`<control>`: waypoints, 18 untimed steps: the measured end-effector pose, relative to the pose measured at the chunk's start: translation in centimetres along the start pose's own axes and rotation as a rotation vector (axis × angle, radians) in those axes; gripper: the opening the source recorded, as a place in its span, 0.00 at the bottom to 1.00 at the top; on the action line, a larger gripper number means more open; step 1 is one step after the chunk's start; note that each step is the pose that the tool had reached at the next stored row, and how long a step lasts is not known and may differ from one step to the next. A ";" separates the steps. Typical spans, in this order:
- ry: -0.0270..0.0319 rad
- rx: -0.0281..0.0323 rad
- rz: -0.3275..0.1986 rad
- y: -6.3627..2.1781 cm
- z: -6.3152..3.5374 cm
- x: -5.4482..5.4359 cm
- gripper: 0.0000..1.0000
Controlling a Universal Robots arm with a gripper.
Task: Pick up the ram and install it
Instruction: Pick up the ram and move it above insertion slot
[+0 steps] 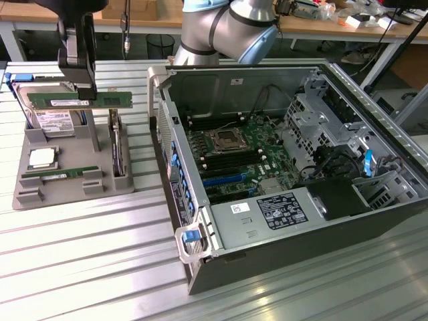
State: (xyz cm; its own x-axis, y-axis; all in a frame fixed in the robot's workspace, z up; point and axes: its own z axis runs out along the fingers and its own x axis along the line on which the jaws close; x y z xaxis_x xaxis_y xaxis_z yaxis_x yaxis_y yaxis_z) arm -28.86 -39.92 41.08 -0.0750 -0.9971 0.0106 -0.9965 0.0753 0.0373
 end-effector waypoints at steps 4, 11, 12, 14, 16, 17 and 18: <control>0.0004 0.0001 0.000 -0.91 -0.03 -0.1 0.13; 0.0014 0.0002 0.000 -3.23 -0.12 -0.3 0.13; 0.0015 0.0002 0.000 -3.45 -0.13 -0.3 0.13; 0.0017 0.0001 0.000 -3.91 -0.15 -0.3 0.13; 0.0019 0.0001 0.000 -4.74 -0.18 -0.4 0.13; 0.0020 0.0001 0.000 -5.04 -0.19 -0.4 0.13; 0.0020 0.0002 0.000 -5.27 -0.20 -0.4 0.13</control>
State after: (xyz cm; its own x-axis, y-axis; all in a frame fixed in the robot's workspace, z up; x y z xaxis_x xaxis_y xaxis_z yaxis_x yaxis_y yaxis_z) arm -23.57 -39.89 41.08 -0.0751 -0.9971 0.0126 -0.9965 0.0755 0.0370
